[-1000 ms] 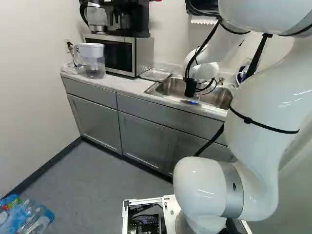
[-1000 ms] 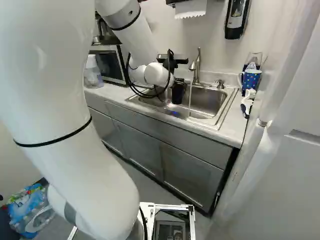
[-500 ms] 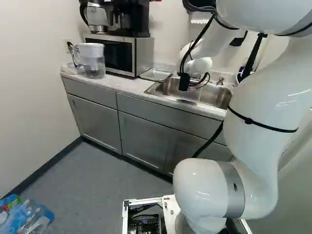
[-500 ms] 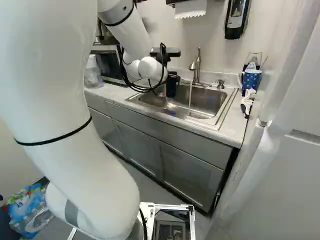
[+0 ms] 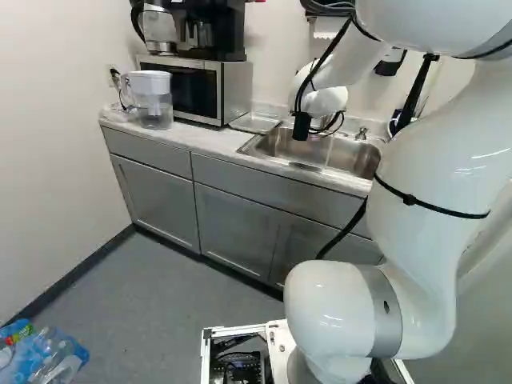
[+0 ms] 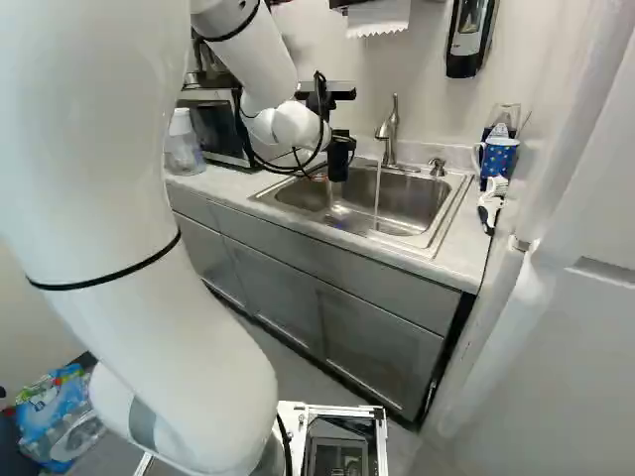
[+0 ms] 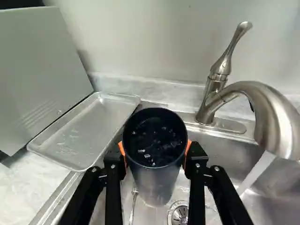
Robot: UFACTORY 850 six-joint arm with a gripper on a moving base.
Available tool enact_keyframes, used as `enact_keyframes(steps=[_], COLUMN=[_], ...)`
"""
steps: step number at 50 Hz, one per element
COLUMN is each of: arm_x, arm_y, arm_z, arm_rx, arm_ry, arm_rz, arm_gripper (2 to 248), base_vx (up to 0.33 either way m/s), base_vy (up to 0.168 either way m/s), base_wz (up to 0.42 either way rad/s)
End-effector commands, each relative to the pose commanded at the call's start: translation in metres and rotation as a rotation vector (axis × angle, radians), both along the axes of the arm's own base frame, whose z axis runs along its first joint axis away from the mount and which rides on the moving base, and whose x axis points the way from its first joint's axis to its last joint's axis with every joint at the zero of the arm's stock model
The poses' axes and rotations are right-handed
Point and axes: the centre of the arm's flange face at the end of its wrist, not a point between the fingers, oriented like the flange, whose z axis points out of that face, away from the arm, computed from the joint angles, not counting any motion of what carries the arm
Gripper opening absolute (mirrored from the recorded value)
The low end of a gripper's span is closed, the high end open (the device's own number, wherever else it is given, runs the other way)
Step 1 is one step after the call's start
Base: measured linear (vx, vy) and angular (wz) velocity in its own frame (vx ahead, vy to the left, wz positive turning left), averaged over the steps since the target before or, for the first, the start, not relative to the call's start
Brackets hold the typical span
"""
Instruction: Rinse the cup and place it in the tray
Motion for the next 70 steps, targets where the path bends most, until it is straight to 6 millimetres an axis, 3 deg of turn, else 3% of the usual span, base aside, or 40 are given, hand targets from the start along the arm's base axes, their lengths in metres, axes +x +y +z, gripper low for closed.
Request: enact_keyframes(steps=[70], arm_x=[-0.008], arm_y=[0.003], arm_z=[0.070], arm_rx=[-0.010], arm_ry=[-0.060], arm_rz=[0.004], arm_gripper=[125], base_vx=[0.000], base_vy=[0.000], base_wz=[0.000])
